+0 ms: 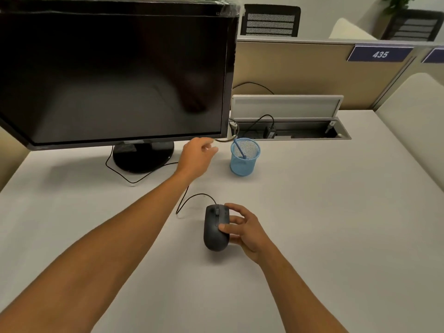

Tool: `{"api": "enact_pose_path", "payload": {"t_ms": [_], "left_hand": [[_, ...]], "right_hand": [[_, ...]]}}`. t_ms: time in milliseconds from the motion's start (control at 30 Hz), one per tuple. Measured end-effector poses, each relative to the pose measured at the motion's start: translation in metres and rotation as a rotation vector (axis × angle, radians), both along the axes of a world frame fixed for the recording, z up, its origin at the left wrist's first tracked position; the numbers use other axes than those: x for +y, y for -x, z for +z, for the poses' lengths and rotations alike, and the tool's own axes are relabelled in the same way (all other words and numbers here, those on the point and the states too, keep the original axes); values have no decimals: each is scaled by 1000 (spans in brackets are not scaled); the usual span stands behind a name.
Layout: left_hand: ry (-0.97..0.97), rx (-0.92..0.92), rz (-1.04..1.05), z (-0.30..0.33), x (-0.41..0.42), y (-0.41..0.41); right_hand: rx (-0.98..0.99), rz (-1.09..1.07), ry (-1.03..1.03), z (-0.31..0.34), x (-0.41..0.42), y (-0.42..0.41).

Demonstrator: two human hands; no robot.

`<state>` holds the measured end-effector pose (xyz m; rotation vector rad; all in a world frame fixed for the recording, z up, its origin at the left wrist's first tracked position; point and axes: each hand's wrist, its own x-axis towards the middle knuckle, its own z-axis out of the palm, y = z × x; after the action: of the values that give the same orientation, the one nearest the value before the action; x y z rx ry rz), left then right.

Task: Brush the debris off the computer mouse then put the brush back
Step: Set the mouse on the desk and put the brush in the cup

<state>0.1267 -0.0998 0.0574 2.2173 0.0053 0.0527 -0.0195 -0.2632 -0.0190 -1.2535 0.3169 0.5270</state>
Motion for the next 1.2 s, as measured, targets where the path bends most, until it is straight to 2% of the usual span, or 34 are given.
{"api": "enact_pose_path", "payload": {"t_ms": [267, 500, 733, 1200], "left_hand": [[-160, -54, 122, -70, 89, 99], [-316, -74, 108, -113, 105, 158], [-441, 1, -25, -118, 103, 166], [-498, 0, -43, -118, 104, 166]], "right_hand": [[-2, 47, 71, -6, 10, -35], [10, 24, 121, -7, 15, -53], [-2, -1, 194, -12, 19, -61], [-136, -87, 457, -12, 37, -53]]}}
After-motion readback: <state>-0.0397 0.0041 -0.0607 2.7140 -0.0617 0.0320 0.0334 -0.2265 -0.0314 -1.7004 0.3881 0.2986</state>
